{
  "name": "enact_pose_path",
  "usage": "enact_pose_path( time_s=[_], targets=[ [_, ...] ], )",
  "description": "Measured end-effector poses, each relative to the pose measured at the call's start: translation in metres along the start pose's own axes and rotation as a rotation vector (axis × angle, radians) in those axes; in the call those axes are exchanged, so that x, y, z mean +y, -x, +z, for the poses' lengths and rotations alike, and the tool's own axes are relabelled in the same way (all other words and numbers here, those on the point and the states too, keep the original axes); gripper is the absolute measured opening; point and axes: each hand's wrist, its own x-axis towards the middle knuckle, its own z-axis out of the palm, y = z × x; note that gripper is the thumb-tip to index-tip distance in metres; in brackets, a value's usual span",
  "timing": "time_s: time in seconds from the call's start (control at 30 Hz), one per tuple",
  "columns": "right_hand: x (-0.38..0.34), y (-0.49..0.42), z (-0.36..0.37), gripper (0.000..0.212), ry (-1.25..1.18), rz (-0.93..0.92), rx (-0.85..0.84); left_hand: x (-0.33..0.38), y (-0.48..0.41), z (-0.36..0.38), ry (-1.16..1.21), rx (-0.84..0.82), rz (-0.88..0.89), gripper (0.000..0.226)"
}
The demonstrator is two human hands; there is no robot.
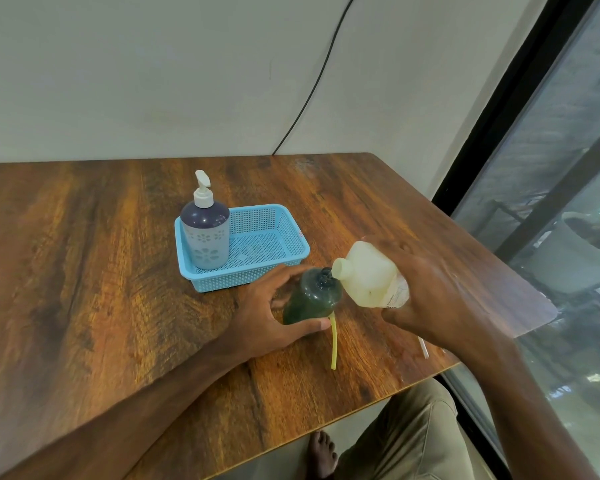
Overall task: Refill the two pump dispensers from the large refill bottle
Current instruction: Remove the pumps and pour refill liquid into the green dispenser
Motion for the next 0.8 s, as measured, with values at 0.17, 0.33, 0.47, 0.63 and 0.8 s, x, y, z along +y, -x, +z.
enact_pose_path(
  time_s=[0.17,0.33,0.47,0.63,0.8],
  targets=[
    [0.0011,0.0001,0.0006,0.102,0.015,0.01,-0.002,0.0023,0.0,-0.0002,-0.003,0.001,0.005,0.08],
    [0.0015,-0.0004,0.0,0.104,0.033,-0.016,0.006,0.003,0.0001,-0.0002,-0.011,0.005,0.012,0.078],
    [0.0013,-0.0007,0.0,0.104,0.042,-0.014,0.003,0.0035,0.0002,-0.0003,0.0,0.006,0.019,0.078],
    [0.0019,-0.0001,0.0008,0.104,0.055,-0.028,0.023,0.0043,0.0003,-0.0003,-0.009,0.005,0.024,0.078],
    [0.0015,-0.0005,-0.0011,0.102,0.058,-0.032,0.023,0.0048,0.0002,0.0,0.002,0.006,0.031,0.078]
  ],
)
